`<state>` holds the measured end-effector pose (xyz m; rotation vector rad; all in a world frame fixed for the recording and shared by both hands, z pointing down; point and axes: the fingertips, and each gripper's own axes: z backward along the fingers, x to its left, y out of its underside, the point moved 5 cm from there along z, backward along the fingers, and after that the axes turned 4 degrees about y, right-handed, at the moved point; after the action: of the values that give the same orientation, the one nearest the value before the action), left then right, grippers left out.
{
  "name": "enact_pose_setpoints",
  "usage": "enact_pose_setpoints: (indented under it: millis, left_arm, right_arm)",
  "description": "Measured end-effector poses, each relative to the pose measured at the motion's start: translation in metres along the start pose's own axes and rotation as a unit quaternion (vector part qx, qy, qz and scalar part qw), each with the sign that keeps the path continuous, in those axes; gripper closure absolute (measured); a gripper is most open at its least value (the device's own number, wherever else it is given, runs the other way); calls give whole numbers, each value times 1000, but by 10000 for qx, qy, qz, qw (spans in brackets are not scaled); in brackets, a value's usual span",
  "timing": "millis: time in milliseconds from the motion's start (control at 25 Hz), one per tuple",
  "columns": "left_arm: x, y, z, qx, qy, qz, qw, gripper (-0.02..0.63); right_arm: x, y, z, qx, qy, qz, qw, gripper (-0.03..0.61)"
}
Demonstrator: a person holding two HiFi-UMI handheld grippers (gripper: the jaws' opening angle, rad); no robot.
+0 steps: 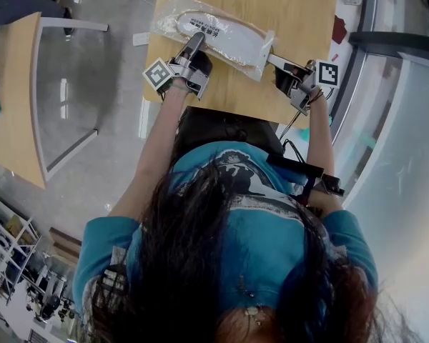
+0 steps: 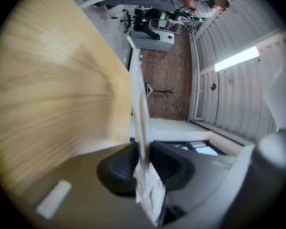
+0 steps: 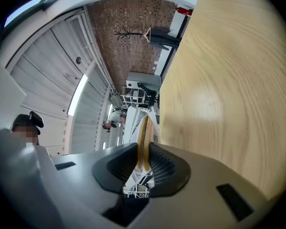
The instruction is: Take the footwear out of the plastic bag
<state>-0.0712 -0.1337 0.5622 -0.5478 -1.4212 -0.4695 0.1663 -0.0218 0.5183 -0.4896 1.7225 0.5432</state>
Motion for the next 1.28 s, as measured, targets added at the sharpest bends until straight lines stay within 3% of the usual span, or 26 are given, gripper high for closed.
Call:
enact_pose_setpoints:
  millis: [80, 320, 520, 720, 800, 960, 1080, 1280]
  left_arm:
    - [1, -1, -2, 102, -99, -187, 9997, 538]
    - [7, -12, -13, -173, -352, -587, 9975, 532]
    - [10, -19, -15, -534, -519, -574, 9956, 533]
    - [10, -20, -20, -55, -611, -1046, 9926, 534]
    - [12, -23, -22, -64, -698, -1164, 9907, 535]
    - [15, -51, -15, -510, -1055, -1383, 9834, 615]
    - [10, -71, -11, -632, -1166, -1611, 9780, 617]
    - [5, -86, -4, -882, -1591, -2182, 9588, 617]
  right_arm:
    - [0, 1, 3, 8, 4, -17, 10000, 499]
    - [3, 3, 2, -166, 177, -42, 9997, 499]
    - [7, 6, 8, -290, 333, -16, 9990, 500]
    - [3, 8, 22, -369, 407, -50, 9985, 500]
    - [4, 11, 28, -425, 391, -29, 9983, 500]
    - [7, 14, 45, -489, 481, -37, 9976, 500]
    - [10, 14, 64, -614, 550, -2, 9966, 500]
    - [16, 15, 83, -797, 699, 119, 9943, 502]
